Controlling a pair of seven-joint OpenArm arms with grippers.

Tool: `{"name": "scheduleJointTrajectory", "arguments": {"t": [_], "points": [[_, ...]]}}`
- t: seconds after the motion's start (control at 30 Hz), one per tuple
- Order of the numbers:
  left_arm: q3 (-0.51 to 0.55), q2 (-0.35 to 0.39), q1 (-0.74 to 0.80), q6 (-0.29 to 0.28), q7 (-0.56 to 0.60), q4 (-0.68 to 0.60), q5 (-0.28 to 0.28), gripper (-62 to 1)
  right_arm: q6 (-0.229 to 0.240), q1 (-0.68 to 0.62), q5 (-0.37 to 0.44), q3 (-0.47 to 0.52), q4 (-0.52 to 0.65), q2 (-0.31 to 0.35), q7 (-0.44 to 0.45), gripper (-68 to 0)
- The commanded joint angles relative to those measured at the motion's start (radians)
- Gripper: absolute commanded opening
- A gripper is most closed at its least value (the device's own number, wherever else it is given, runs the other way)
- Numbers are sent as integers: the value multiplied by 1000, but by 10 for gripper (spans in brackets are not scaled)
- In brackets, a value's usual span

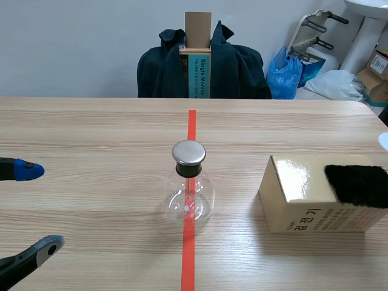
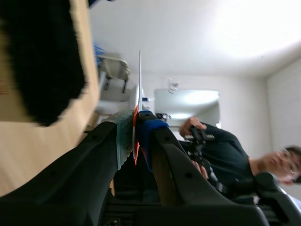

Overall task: Do the electroscope experiment.
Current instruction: 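Rub the plate on the fur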

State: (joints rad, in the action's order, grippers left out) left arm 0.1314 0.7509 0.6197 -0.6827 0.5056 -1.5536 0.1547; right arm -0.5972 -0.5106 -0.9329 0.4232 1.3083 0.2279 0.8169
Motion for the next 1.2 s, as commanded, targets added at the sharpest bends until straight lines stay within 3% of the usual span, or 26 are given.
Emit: {"name": "scheduleJointTrajectory", "arguments": {"t": [0.0,0.27,0.53,0.73,1.03,1.07,1.17], "points": [[-6,-6,-5,-1,14,-5,10,14,-8,9,26,4,50,19,-9,-667],[-6,-6,-5,-1,14,-5,10,14,0,9,74,4,180,19,-50,-667],[-6,-8,-5,-1,14,-5,9,14,91,6,89,4,295,19,-102,-667],[-6,-8,-5,-1,13,-3,9,14,106,3,102,4,340,18,-105,-667],[-8,-36,-14,-2,-60,-3,-3,14,179,-44,148,4,451,18,-105,-667],[-8,-45,-25,-2,-74,3,-10,-28,179,-43,159,4,456,18,-100,-667],[-35,-75,-99,-2,-126,40,-10,-378,180,-40,181,4,460,18,-65,-667]]}}
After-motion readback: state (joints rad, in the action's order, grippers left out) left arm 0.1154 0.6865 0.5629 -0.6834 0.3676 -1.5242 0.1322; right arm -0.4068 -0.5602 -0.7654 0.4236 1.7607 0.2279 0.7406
